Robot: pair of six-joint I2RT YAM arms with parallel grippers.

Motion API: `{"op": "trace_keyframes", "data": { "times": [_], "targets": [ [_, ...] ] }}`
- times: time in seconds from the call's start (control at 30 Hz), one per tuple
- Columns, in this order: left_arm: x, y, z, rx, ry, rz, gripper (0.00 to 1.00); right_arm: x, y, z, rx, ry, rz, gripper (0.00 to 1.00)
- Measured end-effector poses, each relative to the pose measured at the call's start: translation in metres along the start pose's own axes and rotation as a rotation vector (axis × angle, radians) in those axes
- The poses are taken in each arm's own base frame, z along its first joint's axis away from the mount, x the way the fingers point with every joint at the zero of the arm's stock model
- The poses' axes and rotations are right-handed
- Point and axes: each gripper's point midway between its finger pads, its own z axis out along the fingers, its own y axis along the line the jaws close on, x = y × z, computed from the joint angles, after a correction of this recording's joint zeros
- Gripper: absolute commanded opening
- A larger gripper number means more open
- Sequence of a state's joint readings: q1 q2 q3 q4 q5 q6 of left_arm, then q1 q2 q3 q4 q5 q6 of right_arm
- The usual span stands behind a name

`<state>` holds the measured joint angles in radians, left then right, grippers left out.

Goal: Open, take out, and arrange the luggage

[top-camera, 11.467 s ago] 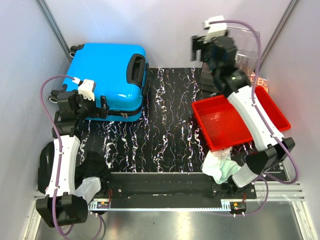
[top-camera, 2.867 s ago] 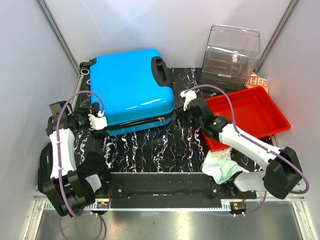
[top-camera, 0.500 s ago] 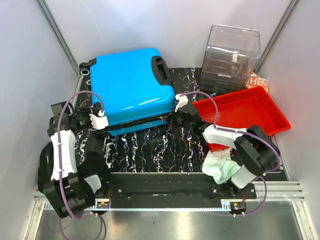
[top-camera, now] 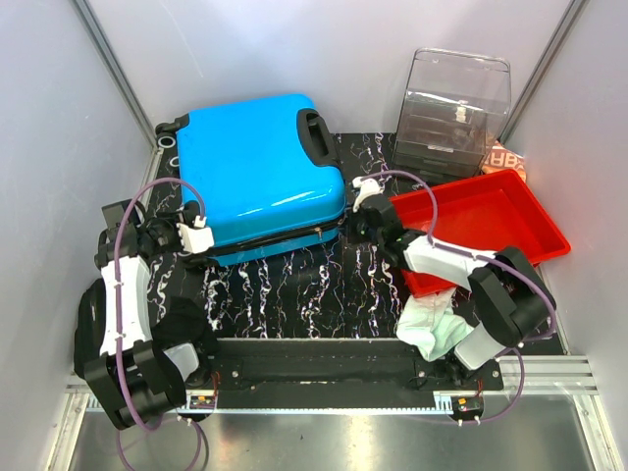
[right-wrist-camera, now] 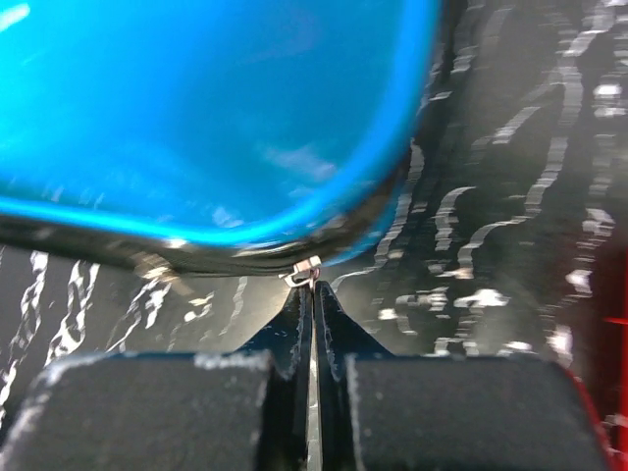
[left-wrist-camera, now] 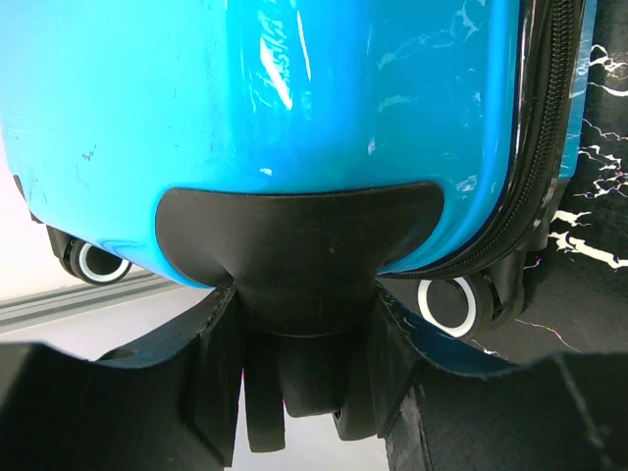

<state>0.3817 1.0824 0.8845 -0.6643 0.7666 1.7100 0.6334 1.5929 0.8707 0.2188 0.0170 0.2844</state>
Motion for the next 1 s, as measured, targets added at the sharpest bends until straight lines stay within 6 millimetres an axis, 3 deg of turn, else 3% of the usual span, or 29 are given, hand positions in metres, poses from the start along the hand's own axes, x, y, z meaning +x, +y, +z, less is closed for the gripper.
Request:
{"op": "trace_keyframes", "data": {
  "times": [0.13,0.63,1.0],
  "targets": [
    [0.001,0.0,0.0,-0.002,0.001,0.0,0.0,-0.01,-0.021,-0.003,0.01,-0.019,0.042,0.0],
    [-0.002,-0.003,0.002,-0.001,-0.021,-0.005,0.0,-0.027,-0.039,-0.002,-0.036,-0.009,-0.12,0.0],
    [-0.003,-0.003,0.002,-0.001,-0.024,-0.005,0.0,-0.05,-0.064,0.025,0.006,0.011,-0.24,0.0]
  ]
}}
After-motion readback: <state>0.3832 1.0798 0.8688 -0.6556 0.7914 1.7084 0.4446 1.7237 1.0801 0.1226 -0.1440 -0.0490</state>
